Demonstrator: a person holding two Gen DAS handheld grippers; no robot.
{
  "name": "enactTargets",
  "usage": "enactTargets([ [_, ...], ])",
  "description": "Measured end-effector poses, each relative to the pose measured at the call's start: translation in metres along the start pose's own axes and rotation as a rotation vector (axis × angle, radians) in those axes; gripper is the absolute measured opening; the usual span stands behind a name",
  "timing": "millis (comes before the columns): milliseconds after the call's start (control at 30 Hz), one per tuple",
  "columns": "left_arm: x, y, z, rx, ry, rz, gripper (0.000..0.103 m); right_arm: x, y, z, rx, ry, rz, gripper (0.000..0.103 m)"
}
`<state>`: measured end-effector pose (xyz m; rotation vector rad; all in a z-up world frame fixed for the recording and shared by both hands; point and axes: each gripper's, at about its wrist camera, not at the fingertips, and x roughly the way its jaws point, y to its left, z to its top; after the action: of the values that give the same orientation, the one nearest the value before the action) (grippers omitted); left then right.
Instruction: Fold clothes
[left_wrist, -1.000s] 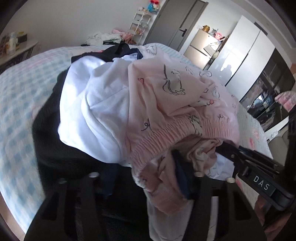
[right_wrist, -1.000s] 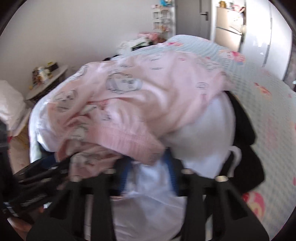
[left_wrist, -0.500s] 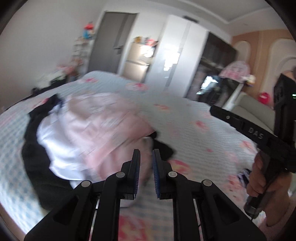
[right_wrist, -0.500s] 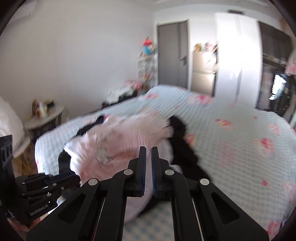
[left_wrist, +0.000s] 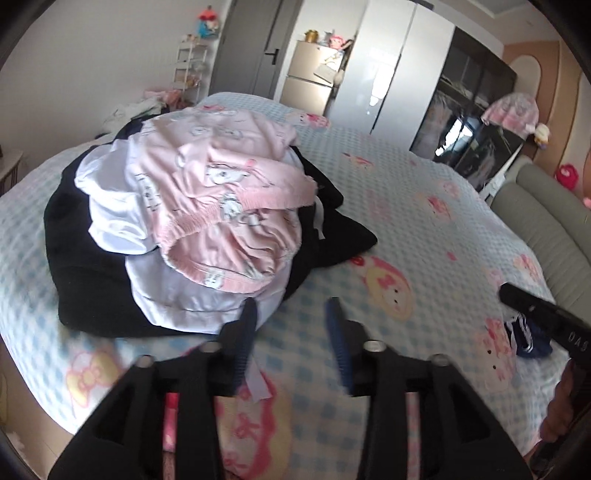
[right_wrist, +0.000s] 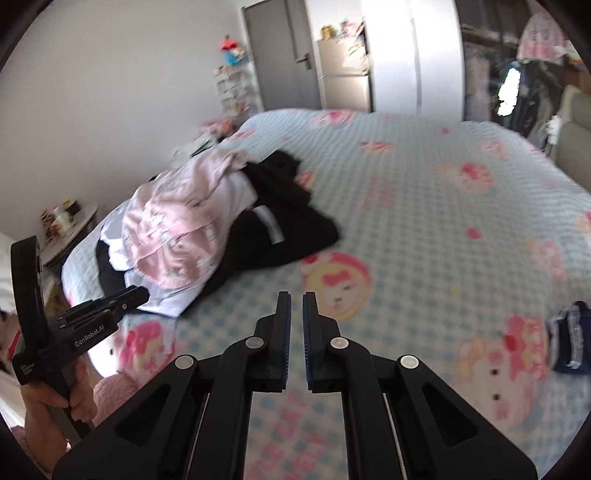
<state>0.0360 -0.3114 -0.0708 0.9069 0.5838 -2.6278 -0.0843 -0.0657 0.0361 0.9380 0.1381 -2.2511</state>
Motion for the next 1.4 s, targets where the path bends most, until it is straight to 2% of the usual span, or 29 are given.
enactTargets([
  [133, 0.009, 0.037, 0.014, -0.058, -0.038, 0.060, 0.053, 0.039, 0.044, 0.005, -0.059, 0.043, 0.081, 0.023],
  [167, 0.018, 0.048, 0.017, -0.083, -0.026, 0.069, 0.056, 0.050, 0.054, 0.007, -0.073, 0.059, 0.100, 0.025],
  [267, 0.047, 0.082, 0.024, -0.164, 0.017, 0.087, 0.056, 0.087, 0.074, 0.009, -0.086, 0.103, 0.138, 0.029],
  [300, 0.056, 0.091, 0.026, -0.183, 0.028, 0.079, 0.056, 0.100, 0.080, 0.011, -0.093, 0.119, 0.139, 0.037],
  [367, 0.075, 0.107, 0.030, -0.229, 0.052, 0.047, 0.056, 0.126, 0.090, 0.018, -0.104, 0.143, 0.137, 0.045],
  [433, 0.089, 0.117, 0.032, -0.269, 0.069, 0.005, 0.056, 0.153, 0.096, 0.027, -0.100, 0.175, 0.143, 0.066],
  [500, 0.102, 0.123, 0.034, -0.297, 0.077, -0.042, 0.054, 0.182, 0.102, 0.035, -0.094, 0.212, 0.151, 0.072],
  [533, 0.107, 0.123, 0.035, -0.300, 0.082, -0.067, 0.051, 0.196, 0.105, 0.040, -0.091, 0.230, 0.154, 0.072],
  [567, 0.110, 0.122, 0.037, -0.299, 0.085, -0.084, 0.037, 0.211, 0.108, 0.040, -0.085, 0.266, 0.174, 0.072],
  [600, 0.111, 0.121, 0.038, -0.292, 0.078, -0.086, 0.033, 0.226, 0.110, 0.039, -0.069, 0.308, 0.209, 0.067],
  [633, 0.112, 0.120, 0.040, -0.286, 0.072, -0.087, 0.030, 0.241, 0.110, 0.036, -0.042, 0.349, 0.246, 0.050],
  [667, 0.111, 0.119, 0.042, -0.275, 0.059, -0.089, 0.015, 0.248, 0.111, 0.034, -0.027, 0.369, 0.263, 0.040],
  [700, 0.109, 0.117, 0.043, -0.268, 0.052, -0.085, 0.010, 0.251, 0.111, 0.032, -0.023, 0.368, 0.269, 0.025],
  [733, 0.106, 0.115, 0.044, -0.257, 0.044, -0.081, 0.008, 0.247, 0.112, 0.032, -0.027, 0.339, 0.262, 0.013],
  [767, 0.101, 0.109, 0.045, -0.234, 0.037, -0.085, 0.008, 0.241, 0.112, 0.033, -0.034, 0.300, 0.251, 0.008],
  [900, 0.073, 0.075, 0.049, -0.128, 0.000, -0.125, 0.006, 0.196, 0.101, 0.040, -0.042, 0.151, 0.190, 0.005],
  [1000, 0.054, 0.039, 0.049, -0.060, -0.008, -0.189, 0.006, 0.157, 0.088, 0.044, -0.062, 0.066, 0.137, 0.005],
  [1133, 0.033, -0.013, 0.046, 0.016, 0.000, -0.288, 0.006, 0.104, 0.060, 0.034, -0.066, 0.009, 0.093, 0.005],
  [1233, 0.024, -0.062, 0.031, 0.076, 0.042, -0.387, 0.006, 0.063, 0.027, 0.015, -0.043, -0.006, 0.058, 0.004],
  [1300, 0.023, -0.102, 0.010, 0.112, 0.097, -0.469, 0.006, 0.039, 0.002, -0.002, -0.013, -0.005, 0.027, 0.004],
  [1400, 0.019, -0.163, -0.026, 0.192, 0.175, -0.549, 0.006, -0.001, -0.042, -0.032, 0.047, -0.001, -0.035, 0.004],
])
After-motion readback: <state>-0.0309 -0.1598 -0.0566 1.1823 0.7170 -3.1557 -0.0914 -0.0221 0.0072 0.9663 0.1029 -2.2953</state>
